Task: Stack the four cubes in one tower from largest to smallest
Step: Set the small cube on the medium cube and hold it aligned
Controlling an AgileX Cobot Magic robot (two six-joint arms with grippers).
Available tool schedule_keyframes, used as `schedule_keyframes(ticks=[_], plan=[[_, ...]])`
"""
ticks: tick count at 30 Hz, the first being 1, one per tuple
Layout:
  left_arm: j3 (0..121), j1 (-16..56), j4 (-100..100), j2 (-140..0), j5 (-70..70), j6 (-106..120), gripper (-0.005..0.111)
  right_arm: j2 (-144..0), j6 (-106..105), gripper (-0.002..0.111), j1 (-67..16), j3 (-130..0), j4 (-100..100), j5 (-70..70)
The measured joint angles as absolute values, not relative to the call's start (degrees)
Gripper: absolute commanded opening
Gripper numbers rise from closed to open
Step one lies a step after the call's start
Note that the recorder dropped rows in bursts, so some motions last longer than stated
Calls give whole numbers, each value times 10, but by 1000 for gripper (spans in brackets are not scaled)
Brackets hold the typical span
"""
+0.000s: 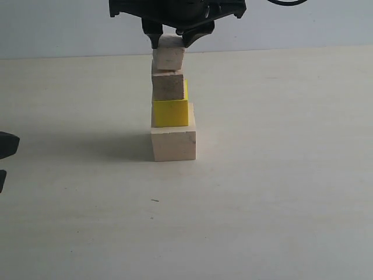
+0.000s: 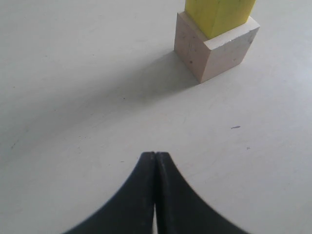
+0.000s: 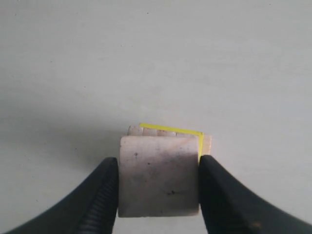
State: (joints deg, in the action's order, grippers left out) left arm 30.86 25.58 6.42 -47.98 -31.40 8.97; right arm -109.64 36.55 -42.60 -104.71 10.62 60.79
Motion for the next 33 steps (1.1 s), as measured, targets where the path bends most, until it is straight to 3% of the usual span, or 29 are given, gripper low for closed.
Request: schedule_keyframes(ticks=[25, 30, 33], plan=[[309, 256, 64, -480, -314, 90, 0, -1096, 373, 47, -426, -1047, 109, 612], [309, 256, 64, -480, -314, 90, 0, -1096, 373, 62, -426, -1047, 109, 612], [309, 256, 64, -480, -314, 90, 0, -1096, 373, 64, -426, -1047, 109, 612]])
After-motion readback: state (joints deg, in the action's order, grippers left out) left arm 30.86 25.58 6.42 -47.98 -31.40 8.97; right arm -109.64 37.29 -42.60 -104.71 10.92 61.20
